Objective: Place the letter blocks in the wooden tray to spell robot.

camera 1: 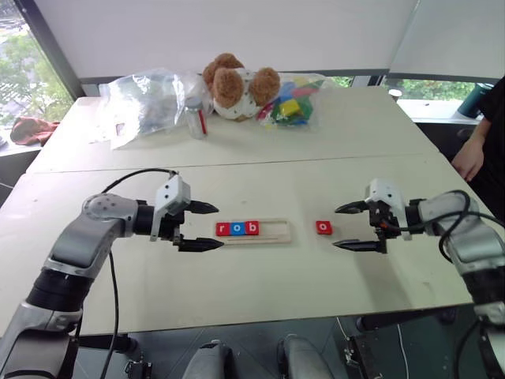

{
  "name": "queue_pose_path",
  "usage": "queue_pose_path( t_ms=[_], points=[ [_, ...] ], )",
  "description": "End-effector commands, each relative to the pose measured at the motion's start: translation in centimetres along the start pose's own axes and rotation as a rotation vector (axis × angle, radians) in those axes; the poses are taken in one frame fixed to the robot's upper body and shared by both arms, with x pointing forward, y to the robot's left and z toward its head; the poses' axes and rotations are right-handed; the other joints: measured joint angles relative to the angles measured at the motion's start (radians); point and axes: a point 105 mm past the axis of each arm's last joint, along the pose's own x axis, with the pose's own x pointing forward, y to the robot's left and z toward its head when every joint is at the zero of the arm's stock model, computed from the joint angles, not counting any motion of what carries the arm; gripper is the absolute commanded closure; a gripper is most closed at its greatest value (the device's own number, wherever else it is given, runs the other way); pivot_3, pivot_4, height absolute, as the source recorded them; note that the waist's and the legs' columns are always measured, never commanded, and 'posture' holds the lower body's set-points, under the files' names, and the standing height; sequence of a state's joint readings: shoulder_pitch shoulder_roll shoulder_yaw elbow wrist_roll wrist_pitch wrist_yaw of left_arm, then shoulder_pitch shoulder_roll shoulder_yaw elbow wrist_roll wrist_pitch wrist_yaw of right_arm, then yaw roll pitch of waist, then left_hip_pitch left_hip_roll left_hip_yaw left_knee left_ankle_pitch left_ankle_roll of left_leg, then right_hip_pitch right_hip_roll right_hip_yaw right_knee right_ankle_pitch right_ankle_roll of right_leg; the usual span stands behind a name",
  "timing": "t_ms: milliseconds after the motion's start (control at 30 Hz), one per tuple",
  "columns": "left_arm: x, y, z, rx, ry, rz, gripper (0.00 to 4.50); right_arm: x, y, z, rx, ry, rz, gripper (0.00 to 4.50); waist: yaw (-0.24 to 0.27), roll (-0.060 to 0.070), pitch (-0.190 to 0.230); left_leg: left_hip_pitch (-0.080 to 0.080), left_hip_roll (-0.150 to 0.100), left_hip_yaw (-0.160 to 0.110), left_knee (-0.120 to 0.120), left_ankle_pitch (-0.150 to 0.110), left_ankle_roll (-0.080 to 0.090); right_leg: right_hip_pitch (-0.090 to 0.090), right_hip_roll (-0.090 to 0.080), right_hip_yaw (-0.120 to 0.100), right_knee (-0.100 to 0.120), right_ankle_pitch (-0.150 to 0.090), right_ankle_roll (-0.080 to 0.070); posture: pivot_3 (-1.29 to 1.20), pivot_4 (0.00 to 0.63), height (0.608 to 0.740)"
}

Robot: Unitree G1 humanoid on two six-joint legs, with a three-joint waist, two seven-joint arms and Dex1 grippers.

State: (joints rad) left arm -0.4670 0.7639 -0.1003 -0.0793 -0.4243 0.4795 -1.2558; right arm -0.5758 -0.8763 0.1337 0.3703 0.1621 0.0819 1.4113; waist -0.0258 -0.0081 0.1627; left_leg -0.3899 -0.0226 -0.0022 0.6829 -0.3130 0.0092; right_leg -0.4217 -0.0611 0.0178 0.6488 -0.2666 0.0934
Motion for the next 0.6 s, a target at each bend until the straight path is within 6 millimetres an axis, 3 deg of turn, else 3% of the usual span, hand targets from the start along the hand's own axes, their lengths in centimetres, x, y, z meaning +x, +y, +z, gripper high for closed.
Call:
queue_pose_path(
  t_ms=[33,400,500,600],
  points=[
    [-0.6,-0.4,0.6,0.02,-0.01,0.027,0.0,0.4,-0.8,-0.3,-0.07,0.018,0.057,0.04,0.003,0.0,0.0,0.0,0.0,0.0,-0.001,0.0,0.0,-0.001,0.0,0.0,0.0,0.0,0.0,0.0,0.15,0.74],
    [-2.2,-1.5,-0.5,-0.055,0.031,0.064,0.0,2.8,-2.0,-1.0,-0.085,0.002,0.076,0.04,0.013,0.0,0.0,-0.002,-0.001,-0.001,0.0,0.002,-0.004,-0.002,-0.003,0.001,0.0,0.0,-0.001,0.0,0.15,0.74],
    [-2.2,-1.4,-0.5,-0.052,0.037,0.071,0.0,3.0,-1.9,-1.4,-0.084,0.01,0.086,0.89,0.012,0.001,0.0,-0.002,-0.001,-0.001,-0.001,0.004,-0.007,-0.002,-0.003,0.0,0.0,0.0,-0.001,0.0,0.15,0.74],
    [-2.2,-1.3,-0.6,-0.05,0.043,0.074,0.0,3.0,-1.9,-1.4,-0.066,0.001,0.091,2.38,0.01,0.001,0.0,-0.002,-0.001,-0.001,-0.001,0.005,-0.009,-0.003,-0.003,0.0,0.0,0.0,-0.001,0.0,0.15,0.74]
  ],
)
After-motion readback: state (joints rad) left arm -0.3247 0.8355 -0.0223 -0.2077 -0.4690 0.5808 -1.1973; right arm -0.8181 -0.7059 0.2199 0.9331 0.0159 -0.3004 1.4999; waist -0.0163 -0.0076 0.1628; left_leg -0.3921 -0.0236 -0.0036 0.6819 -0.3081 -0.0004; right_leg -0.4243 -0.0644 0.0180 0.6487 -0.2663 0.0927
